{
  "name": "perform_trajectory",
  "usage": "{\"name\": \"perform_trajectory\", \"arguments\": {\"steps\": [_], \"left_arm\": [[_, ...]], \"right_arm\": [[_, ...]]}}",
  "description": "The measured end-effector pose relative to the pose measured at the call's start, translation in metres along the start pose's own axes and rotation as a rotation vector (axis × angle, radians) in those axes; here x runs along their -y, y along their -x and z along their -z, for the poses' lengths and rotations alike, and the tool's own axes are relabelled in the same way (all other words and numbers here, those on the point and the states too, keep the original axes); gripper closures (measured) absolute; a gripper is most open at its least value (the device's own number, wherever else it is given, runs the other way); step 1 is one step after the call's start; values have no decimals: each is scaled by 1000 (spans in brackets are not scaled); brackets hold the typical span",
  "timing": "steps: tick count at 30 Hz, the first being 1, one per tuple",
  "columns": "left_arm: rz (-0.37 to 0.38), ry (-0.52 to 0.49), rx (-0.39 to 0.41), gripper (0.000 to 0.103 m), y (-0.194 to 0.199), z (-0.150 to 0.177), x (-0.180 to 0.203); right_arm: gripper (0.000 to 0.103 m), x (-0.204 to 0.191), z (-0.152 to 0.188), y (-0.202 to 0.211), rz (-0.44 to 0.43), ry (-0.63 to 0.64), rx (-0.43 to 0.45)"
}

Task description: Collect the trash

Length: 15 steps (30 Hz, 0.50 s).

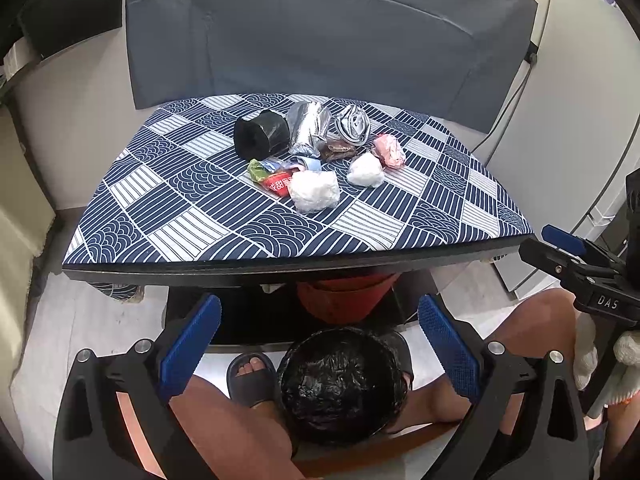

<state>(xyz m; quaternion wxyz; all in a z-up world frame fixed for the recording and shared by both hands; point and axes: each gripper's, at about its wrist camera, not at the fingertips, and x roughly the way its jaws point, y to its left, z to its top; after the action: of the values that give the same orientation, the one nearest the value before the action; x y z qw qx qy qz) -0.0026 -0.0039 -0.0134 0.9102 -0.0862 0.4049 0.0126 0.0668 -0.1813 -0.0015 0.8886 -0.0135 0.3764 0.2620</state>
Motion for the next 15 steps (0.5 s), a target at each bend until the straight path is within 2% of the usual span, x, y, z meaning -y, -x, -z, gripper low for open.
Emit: {"name": "perform_trajectory", "arguments": {"steps": [15], "left_arm": [[7,13,4,7,0,1,1]], "right_arm": [[4,-4,2,-1,9,18,0]]}}
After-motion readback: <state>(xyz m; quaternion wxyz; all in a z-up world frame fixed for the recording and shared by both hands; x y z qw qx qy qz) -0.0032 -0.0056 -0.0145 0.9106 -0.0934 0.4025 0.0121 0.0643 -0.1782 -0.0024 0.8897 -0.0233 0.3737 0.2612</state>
